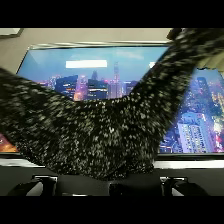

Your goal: Fold the clothes and pants, and hang the long-sleeved shirts on hangers.

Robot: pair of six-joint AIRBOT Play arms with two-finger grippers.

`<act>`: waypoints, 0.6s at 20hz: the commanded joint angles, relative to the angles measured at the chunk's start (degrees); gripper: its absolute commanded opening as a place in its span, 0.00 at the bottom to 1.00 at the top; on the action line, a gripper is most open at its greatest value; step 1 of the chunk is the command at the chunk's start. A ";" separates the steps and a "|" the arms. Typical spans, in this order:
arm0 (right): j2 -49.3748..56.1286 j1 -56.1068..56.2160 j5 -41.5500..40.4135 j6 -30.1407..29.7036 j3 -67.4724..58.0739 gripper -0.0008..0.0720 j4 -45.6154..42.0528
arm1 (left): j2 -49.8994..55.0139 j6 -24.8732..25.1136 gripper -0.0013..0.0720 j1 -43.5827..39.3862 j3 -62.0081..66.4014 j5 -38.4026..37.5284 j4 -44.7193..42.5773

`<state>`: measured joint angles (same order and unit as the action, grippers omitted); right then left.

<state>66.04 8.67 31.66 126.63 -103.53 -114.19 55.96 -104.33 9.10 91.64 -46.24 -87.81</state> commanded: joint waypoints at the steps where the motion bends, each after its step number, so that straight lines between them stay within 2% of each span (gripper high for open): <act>1: 15.47 -0.57 -2.71 13.77 -0.09 0.03 -1.77 | 15.02 4.11 0.04 -2.58 -0.63 2.60 2.01; 3: 22.34 -0.68 2.12 18.64 -0.09 0.04 -1.40 | 22.71 4.04 0.04 -4.13 -0.61 6.54 3.89; 5: 26.27 -0.66 8.81 17.57 -0.07 0.04 -1.40 | 29.14 4.04 0.04 -5.22 -0.55 12.70 9.27; 8: 28.22 -0.68 16.76 10.38 -0.07 0.04 -1.53 | 37.44 4.07 0.04 -6.84 1.84 17.94 17.31; 10: 28.24 -0.66 19.80 4.70 -0.02 0.04 -1.55 | 41.94 4.07 0.04 -8.44 4.94 17.77 17.81; 12: 28.17 -0.66 22.71 1.70 -0.02 0.04 -1.55 | 45.00 4.04 0.04 -9.57 8.41 16.31 18.32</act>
<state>93.25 8.01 48.14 133.86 -103.55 -115.72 95.13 -100.44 1.26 96.23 -30.70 -72.64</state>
